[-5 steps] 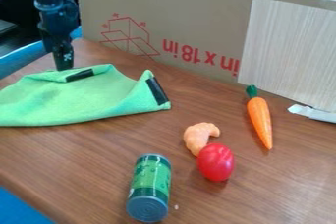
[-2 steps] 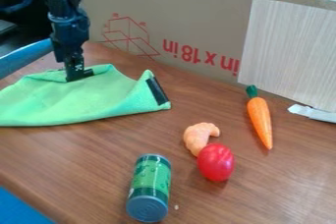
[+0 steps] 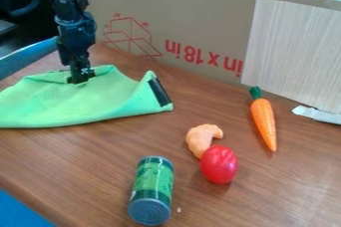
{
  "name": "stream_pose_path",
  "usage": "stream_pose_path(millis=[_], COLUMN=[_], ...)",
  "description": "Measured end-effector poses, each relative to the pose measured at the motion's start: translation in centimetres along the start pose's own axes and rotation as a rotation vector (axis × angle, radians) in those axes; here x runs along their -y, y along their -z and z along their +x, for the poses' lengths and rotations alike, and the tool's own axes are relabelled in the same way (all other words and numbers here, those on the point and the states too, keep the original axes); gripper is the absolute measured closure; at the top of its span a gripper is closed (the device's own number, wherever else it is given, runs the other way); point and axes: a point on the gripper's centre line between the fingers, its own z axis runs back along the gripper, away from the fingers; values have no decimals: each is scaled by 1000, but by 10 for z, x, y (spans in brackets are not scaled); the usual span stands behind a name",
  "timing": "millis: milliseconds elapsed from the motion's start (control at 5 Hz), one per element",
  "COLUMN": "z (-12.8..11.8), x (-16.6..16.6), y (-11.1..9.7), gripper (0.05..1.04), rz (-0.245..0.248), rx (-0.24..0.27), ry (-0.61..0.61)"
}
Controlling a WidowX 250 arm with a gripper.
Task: Unfold the cloth from top to bottom
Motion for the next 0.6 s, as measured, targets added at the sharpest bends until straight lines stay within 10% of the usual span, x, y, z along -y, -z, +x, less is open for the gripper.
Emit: stream_pose_path(millis=[600], z=[2], x=[-1], y=[3], gripper=[930], rz=[5], rx=[6], ry=[-22])
